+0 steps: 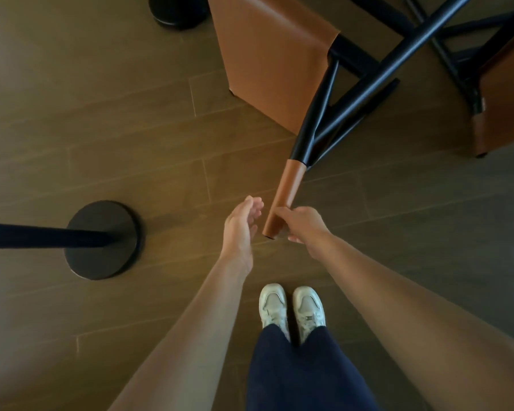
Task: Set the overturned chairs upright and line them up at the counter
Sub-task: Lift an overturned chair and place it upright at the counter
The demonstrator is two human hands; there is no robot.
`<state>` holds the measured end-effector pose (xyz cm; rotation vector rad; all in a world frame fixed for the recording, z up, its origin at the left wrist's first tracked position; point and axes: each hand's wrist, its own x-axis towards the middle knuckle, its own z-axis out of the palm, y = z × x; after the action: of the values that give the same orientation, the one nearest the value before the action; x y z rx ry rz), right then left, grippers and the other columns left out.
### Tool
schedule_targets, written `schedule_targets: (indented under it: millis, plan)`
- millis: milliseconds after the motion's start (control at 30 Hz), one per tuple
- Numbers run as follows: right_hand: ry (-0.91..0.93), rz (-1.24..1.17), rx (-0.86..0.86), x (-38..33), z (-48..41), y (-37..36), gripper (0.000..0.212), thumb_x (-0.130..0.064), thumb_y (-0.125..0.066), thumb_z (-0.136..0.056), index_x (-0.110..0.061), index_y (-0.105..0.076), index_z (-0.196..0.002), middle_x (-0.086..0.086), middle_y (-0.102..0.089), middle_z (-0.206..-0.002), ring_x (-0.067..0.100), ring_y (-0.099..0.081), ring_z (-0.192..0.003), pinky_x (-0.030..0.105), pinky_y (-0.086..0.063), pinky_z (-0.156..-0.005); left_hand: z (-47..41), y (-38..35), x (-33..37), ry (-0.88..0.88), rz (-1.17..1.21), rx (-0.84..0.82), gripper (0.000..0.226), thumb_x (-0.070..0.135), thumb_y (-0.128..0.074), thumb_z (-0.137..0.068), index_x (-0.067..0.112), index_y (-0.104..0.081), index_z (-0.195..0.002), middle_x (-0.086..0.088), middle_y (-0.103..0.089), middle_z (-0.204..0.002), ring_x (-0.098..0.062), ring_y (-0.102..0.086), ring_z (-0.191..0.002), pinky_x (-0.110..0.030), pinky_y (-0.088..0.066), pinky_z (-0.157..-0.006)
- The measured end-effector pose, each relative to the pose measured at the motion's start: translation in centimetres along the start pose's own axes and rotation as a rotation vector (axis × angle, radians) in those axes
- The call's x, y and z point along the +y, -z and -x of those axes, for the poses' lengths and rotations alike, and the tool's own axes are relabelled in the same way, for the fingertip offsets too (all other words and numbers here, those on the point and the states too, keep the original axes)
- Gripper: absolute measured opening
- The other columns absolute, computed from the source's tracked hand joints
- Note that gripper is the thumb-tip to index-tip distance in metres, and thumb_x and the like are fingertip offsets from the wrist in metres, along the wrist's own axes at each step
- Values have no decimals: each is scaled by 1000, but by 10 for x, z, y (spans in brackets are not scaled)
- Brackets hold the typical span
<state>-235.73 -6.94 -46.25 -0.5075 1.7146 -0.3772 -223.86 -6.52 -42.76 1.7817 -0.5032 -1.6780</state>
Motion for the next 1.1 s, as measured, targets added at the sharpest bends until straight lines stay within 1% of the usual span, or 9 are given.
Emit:
schedule_targets:
  millis: [100,167,267,367,467,633,767,1000,1100]
  plan:
    - [-38,-6,-12,5,-20,-14,50,-41,-62,-92,-9,-54,-130,5,-66,-110,19,-65,-97,37,-57,-90,-21,-3,-20,57,82,16,29,37,-44,-101,19,-65,-109,-1,-66,-121,-16,-58,-115,-37,-38,-107]
    - [-60,-21,2,6,-27,-23,51,-40,-65,-91,-8,-54,-129,8,-65,-114,22,-65,-100,37,-59,-86,-27,-2,-30,109,131,35,29,37,-42,-102,17,-61,-112,-4,-65,-119,-21,-60,-113,-40,-40,-108]
    - [-63,-54,98,4,-33,-32,47,-38,-73,-86,-8,-58,-119,8,-65,-104,24,-67,-90,39,-62,-76,-29,5,-39,153,167,57,29,35,-40,-103,16,-60,-113,-5,-68,-113,-22,-61,-113,-40,-38,-109]
    - [-24,-1,175,-1,-32,-35,42,-29,-74,-84,-5,-60,-115,11,-67,-102,27,-69,-83,41,-62,-68,-26,12,-37,145,180,48,28,23,-37,-104,12,-60,-116,-6,-71,-108,-23,-62,-113,-41,-38,-110]
    - [-14,21,202,-12,-28,-35,38,-22,-71,-83,-5,-60,-116,8,-63,-93,21,-64,-66,30,-56,-48,-21,16,-31,132,184,25,32,15,-34,-103,9,-59,-122,-5,-73,-106,-21,-63,-111,-41,-38,-110]
    - [-56,-29,223,-40,-21,-23,32,-21,-73,-82,-3,-59,-105,10,-62,-79,28,-66,-58,46,-61,-56,-13,16,-9,110,122,-40,31,18,-33,-104,12,-61,-117,-6,-73,-107,-17,-64,-107,-37,-37,-109]
    - [-70,-20,241,-54,-8,-7,39,-23,-76,-80,-4,-60,-110,14,-68,-97,31,-70,-77,47,-62,-68,-3,17,15,62,68,-95,33,12,-33,-103,11,-62,-119,-4,-73,-109,-16,-64,-109,-36,-37,-109]
    - [-63,-127,194,-123,31,24,33,-17,-73,-79,-6,-58,-107,12,-66,-93,28,-70,-78,44,-62,-59,20,25,80,6,6,-110,27,4,-44,-97,16,-63,-111,-1,-72,-110,-13,-63,-111,-36,-36,-110]
    - [-25,-172,190,-170,54,35,31,-15,-73,-79,-5,-58,-104,14,-66,-94,28,-71,-74,41,-60,-51,34,13,118,-46,-34,-159,30,-3,-48,-92,19,-65,-105,5,-75,-101,-10,-62,-108,-27,-40,-99]
